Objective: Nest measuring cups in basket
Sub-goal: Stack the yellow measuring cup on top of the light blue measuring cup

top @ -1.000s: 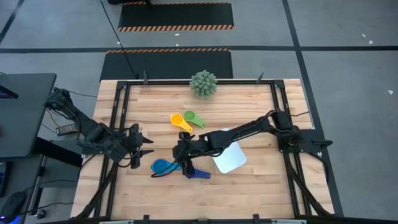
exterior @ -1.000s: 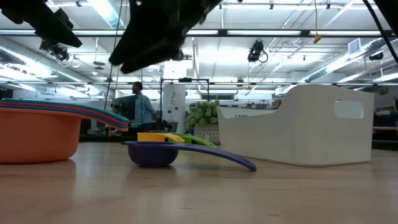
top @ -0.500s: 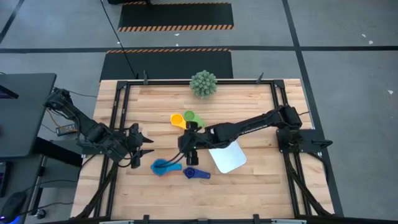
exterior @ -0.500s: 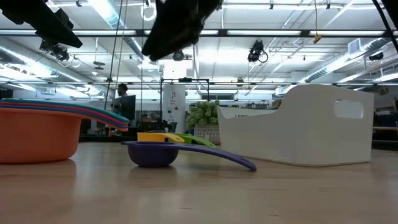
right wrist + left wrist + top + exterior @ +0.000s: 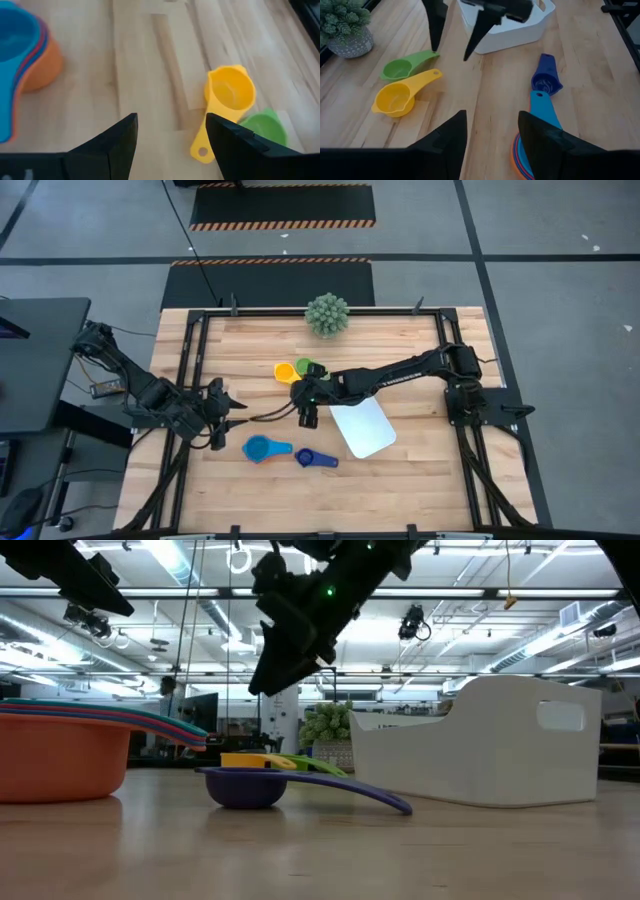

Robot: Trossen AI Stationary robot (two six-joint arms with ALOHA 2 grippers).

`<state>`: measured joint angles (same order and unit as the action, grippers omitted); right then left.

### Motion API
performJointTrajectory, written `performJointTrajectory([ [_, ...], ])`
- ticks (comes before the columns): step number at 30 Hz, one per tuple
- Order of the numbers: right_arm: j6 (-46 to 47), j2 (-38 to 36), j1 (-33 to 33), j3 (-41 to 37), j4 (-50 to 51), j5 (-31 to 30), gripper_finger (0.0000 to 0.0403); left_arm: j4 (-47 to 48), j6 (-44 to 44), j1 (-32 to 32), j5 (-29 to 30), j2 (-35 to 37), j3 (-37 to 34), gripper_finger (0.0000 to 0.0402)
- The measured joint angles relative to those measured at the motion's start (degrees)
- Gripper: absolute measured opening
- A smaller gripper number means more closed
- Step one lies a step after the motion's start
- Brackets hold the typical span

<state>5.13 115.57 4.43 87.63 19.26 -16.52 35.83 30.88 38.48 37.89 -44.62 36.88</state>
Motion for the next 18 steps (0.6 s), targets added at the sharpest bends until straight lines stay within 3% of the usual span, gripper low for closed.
performJointTrajectory([
  [10,6.8,1.3,-3.1,-4.6,-4.0,-4.3,0.0242,0.0,-0.5,0.0,1.0,0.0,0.0,0.0182],
  [18,7.3,1.6,-3.9,1.8,1.6,-4.9,0.0242,0.5,-0.7,0.0,1.1,0.0,0.0,0.0182],
])
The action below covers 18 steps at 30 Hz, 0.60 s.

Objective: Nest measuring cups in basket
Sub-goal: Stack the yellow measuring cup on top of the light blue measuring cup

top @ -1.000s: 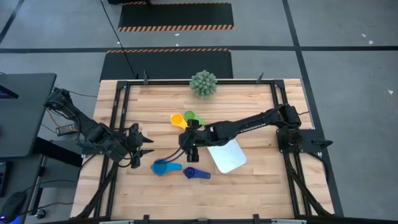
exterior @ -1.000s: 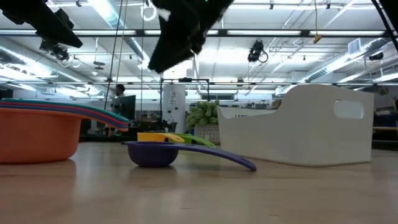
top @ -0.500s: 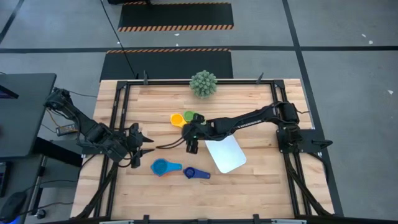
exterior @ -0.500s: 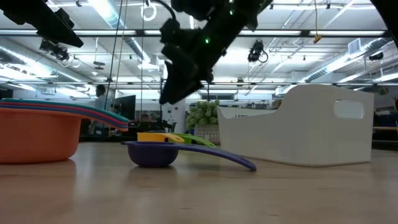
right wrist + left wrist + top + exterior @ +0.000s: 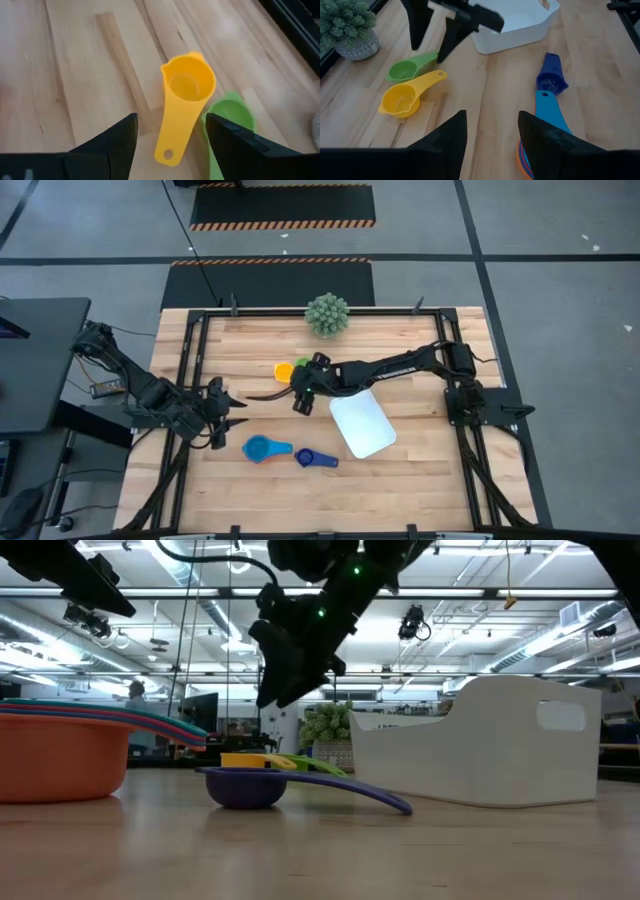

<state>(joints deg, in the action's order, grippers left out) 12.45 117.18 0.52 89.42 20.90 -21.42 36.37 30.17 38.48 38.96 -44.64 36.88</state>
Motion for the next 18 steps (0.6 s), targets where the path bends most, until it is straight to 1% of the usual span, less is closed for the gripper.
performJointTrajectory([
  [3,-0.8,1.3,-0.8,3.5,1.1,0.1,0.0242,0.1,-0.6,0.0,0.0,0.0,0.0,0.0182],
  [4,-0.9,2.0,-1.2,4.6,3.2,0.4,0.0242,0.3,-0.8,0.0,0.0,0.0,0.0,0.0182],
  [7,-1.4,5.6,-2.3,8.3,4.9,2.8,0.0242,0.6,-0.8,0.0,0.0,0.0,0.0,0.0182],
  [10,-0.7,8.3,-2.9,11.0,6.4,3.0,0.0242,1.0,-0.6,0.0,0.0,0.0,0.0,0.0182],
  [16,3.8,10.7,-3.7,11.6,10.0,3.0,0.0242,1.8,0.3,0.0,-0.2,0.0,0.0,0.0182],
  [18,4.5,11.0,-3.8,11.9,9.4,2.9,0.0242,2.2,0.4,0.0,-0.2,0.0,0.0,0.0182],
])
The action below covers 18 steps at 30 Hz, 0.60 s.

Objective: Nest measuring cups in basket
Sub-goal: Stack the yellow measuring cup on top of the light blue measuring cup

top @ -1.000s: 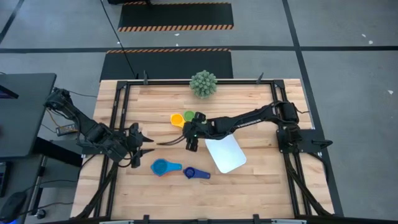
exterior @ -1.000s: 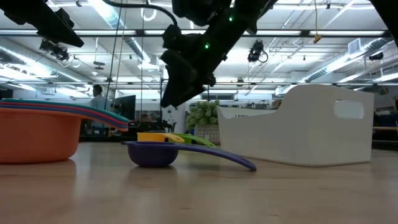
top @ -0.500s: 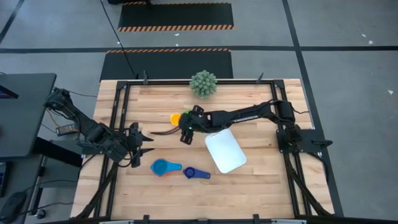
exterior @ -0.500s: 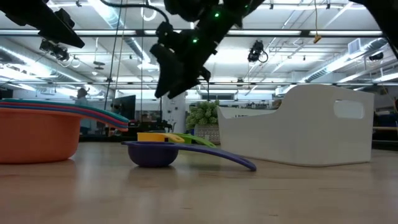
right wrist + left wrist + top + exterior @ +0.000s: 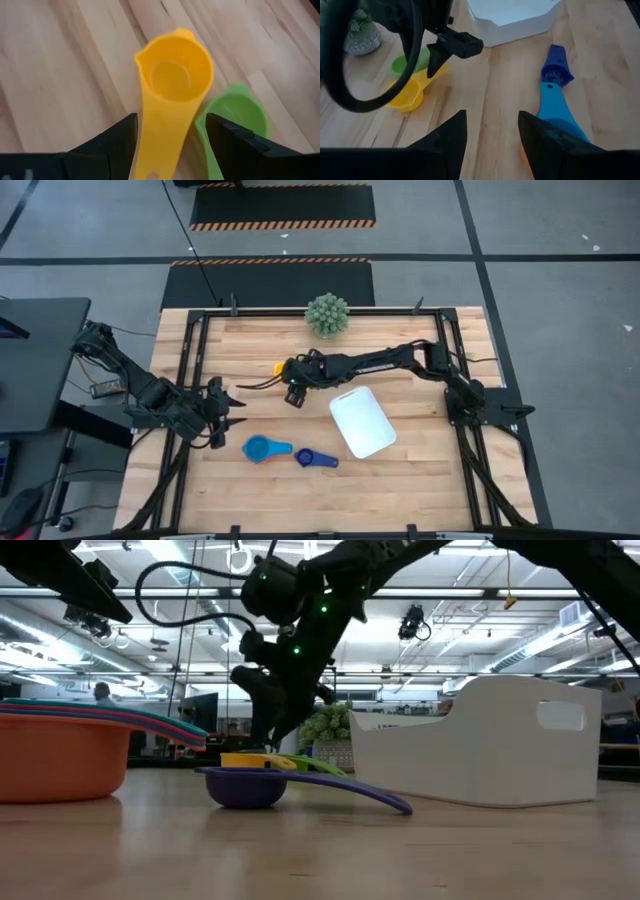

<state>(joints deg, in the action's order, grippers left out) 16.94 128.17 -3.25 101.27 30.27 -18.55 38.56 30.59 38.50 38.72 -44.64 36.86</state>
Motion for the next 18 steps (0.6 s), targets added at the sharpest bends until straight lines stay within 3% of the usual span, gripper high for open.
performJointTrajectory([
  [18,-0.2,4.1,0.1,-0.2,0.8,5.1,0.0239,0.3,0.3,0.0,0.0,0.0,0.0,0.0182],
])
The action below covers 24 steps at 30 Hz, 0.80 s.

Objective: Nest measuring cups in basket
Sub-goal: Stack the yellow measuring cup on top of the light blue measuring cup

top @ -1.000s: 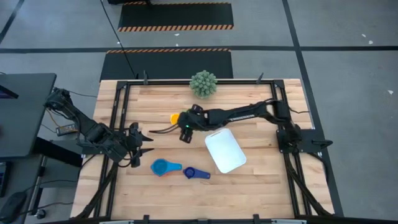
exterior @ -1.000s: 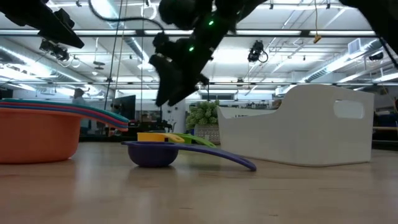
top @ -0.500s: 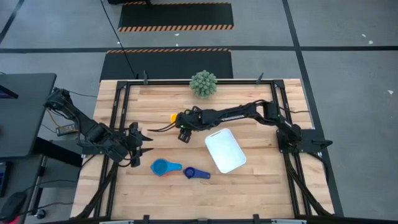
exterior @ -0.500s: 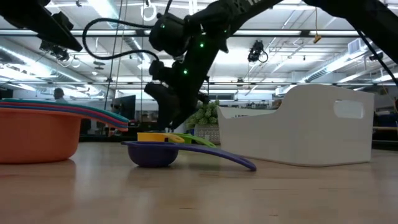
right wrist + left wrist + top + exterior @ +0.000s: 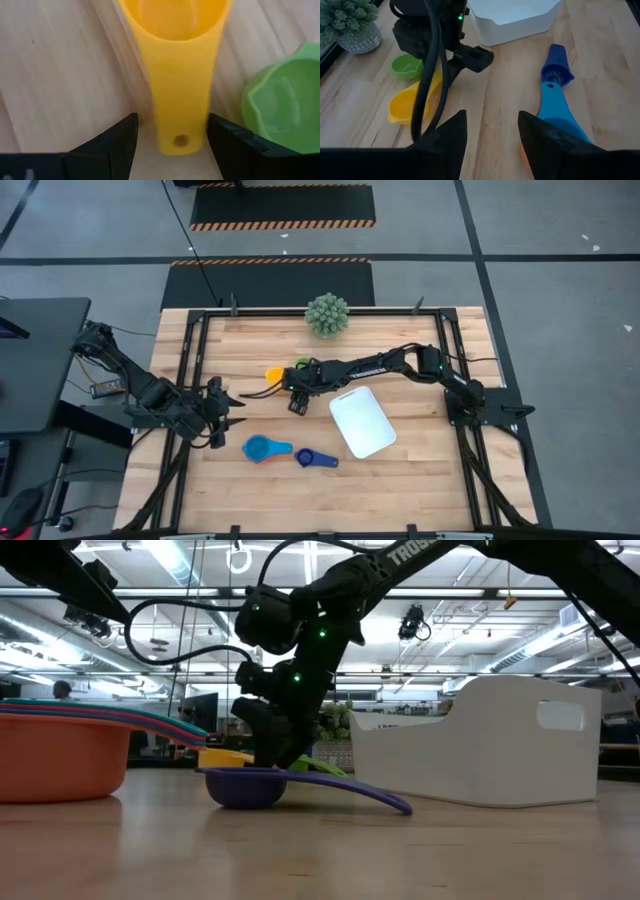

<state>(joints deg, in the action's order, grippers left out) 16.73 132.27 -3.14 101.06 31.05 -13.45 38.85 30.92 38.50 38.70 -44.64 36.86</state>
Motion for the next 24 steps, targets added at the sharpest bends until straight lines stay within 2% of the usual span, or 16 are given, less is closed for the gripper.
performJointTrajectory([
  [15,-10.7,-0.1,-0.4,0.0,-1.5,1.9,0.0237,0.1,1.2,0.0,-0.6,0.0,0.0,0.0182],
  [24,-8.9,-0.2,-2.6,0.0,-4.2,7.9,0.0235,0.1,1.2,0.0,-0.6,0.0,0.0,0.0182],
])
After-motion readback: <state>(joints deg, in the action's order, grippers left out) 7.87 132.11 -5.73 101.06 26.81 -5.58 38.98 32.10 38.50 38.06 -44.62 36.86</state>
